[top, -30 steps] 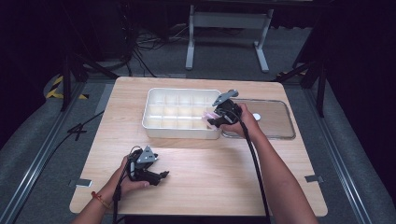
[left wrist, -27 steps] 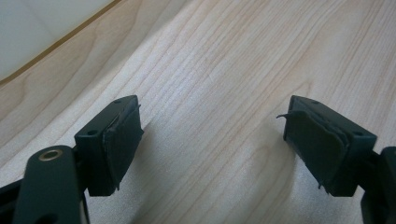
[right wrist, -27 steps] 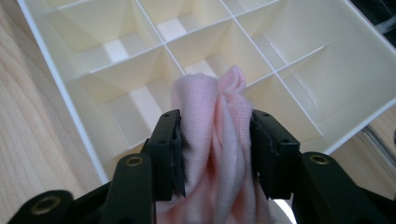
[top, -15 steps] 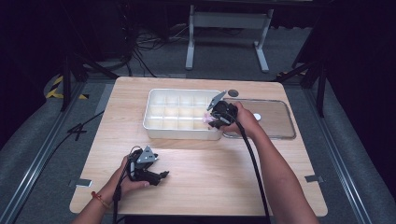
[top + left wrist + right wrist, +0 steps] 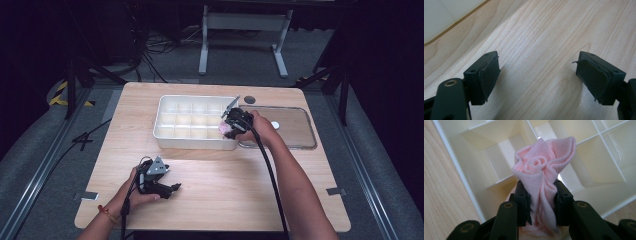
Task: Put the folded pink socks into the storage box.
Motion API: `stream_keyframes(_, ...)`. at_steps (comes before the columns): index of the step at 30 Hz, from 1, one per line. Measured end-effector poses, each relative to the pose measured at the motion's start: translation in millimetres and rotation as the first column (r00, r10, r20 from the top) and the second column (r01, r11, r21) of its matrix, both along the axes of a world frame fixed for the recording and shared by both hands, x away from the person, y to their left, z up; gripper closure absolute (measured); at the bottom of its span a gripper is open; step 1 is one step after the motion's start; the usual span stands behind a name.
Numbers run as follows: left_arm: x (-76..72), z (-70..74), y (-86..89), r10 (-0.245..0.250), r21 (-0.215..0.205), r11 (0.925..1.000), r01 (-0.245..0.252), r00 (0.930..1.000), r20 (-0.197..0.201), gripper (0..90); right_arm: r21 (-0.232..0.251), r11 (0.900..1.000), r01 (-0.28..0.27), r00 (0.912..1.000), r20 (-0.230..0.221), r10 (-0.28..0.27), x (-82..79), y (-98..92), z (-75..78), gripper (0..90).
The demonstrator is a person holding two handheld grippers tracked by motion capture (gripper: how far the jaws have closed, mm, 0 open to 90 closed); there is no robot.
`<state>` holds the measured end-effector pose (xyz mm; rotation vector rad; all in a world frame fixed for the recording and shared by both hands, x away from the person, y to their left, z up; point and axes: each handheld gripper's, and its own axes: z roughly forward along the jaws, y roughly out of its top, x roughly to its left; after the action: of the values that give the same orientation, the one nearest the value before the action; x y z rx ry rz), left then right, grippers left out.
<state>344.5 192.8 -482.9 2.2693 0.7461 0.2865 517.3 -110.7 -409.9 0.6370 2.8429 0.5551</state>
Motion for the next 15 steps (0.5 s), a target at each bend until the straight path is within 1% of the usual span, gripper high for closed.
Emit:
stream_keyframes(1,-0.1,0.1,-0.2,-0.001,-0.001,1.0000,0.001,1.0000,-0.006,19.1,-0.004,1.000,0.005,1.0000,-0.005,-0.005,0.0,0.4,-1.0,69.5)
stream_keyframes(4,0.0,0.5,0.2,-0.004,0.004,1.0000,0.004,1.0000,-0.005,19.0,-0.032,0.999,0.006,0.9999,-0.010,-0.006,0.7,2.8,-5.2,68.8)
stream_keyframes(5,-0.1,0.2,-0.1,-0.002,0.000,1.0000,0.002,1.0000,-0.008,19.0,-0.045,0.999,0.010,0.9999,-0.008,-0.010,0.4,3.8,-6.2,68.2)
stream_keyframes(6,0.0,0.2,0.0,-0.002,0.002,1.0000,0.002,1.0000,-0.002,19.0,-0.047,0.999,0.005,1.0000,-0.003,-0.005,0.4,4.3,-6.8,67.8)
stream_keyframes(7,0.1,0.5,0.2,-0.005,0.004,1.0000,0.005,1.0000,-0.005,19.0,-0.048,0.999,0.006,1.0000,-0.001,-0.006,0.2,4.2,-6.6,67.5)
stream_keyframes(9,0.2,0.4,0.0,-0.006,0.002,1.0000,0.006,1.0000,-0.007,18.8,-0.030,0.999,0.012,0.9999,-0.002,-0.012,-0.4,2.8,-5.9,65.7)
stream_keyframes(11,0.4,0.5,0.1,-0.008,0.003,1.0000,0.008,1.0000,-0.006,18.8,-0.018,1.000,0.016,0.9998,0.007,-0.016,-2.0,1.3,-3.6,61.2)
stream_keyframes(12,0.3,0.5,0.1,-0.006,0.004,1.0000,0.006,1.0000,-0.005,18.8,-0.012,1.000,0.019,0.9998,0.009,-0.019,-2.4,0.2,-2.2,58.4)
stream_keyframes(13,0.2,0.5,0.1,-0.007,0.003,1.0000,0.007,1.0000,-0.007,18.8,0.006,1.000,0.027,0.9996,0.012,-0.027,-2.8,-1.1,-0.6,53.2)
stream_keyframes(14,0.0,0.2,-0.3,-0.006,-0.002,1.0000,0.006,0.9999,-0.011,18.8,0.019,0.999,0.026,0.9995,0.018,-0.027,-3.3,-2.3,1.6,49.9)
stream_keyframes(15,0.0,0.2,-0.3,-0.005,-0.002,1.0000,0.005,0.9999,-0.011,18.8,0.031,0.999,0.034,0.9992,0.019,-0.035,-4.7,-3.0,3.5,48.6)
